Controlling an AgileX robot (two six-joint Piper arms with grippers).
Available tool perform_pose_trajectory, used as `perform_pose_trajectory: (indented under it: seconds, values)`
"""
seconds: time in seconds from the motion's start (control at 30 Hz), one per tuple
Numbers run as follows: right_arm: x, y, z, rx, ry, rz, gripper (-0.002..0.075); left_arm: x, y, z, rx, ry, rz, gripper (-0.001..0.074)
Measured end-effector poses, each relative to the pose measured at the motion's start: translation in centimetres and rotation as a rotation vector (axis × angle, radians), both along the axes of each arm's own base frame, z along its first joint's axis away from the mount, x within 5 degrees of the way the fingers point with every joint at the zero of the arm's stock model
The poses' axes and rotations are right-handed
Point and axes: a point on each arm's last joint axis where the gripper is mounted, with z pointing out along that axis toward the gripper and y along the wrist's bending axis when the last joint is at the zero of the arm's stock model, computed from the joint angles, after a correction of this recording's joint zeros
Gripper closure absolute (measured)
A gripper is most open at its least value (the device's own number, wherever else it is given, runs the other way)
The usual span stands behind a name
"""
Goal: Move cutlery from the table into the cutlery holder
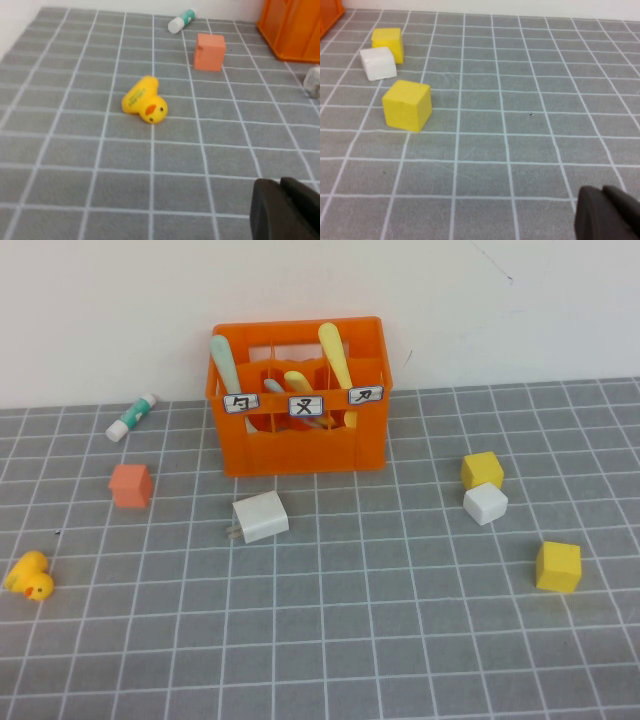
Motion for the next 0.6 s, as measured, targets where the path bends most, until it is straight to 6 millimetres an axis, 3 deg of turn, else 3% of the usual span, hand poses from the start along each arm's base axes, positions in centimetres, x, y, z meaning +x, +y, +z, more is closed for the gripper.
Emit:
perform_pose_trajectory:
  seconds: [0.3,0.6]
  values:
    - [0.00,0.00,0.00,0.000,0.000,0.000,0.0727,-0.02,-0.06,0.01,-0.093,0.008,0.021,0.0736]
    - [0.00,0.00,0.00,0.000,0.000,0.000,0.0727,-0.04,0.18,0.00,0.060,0.009,-0.017,0.0736]
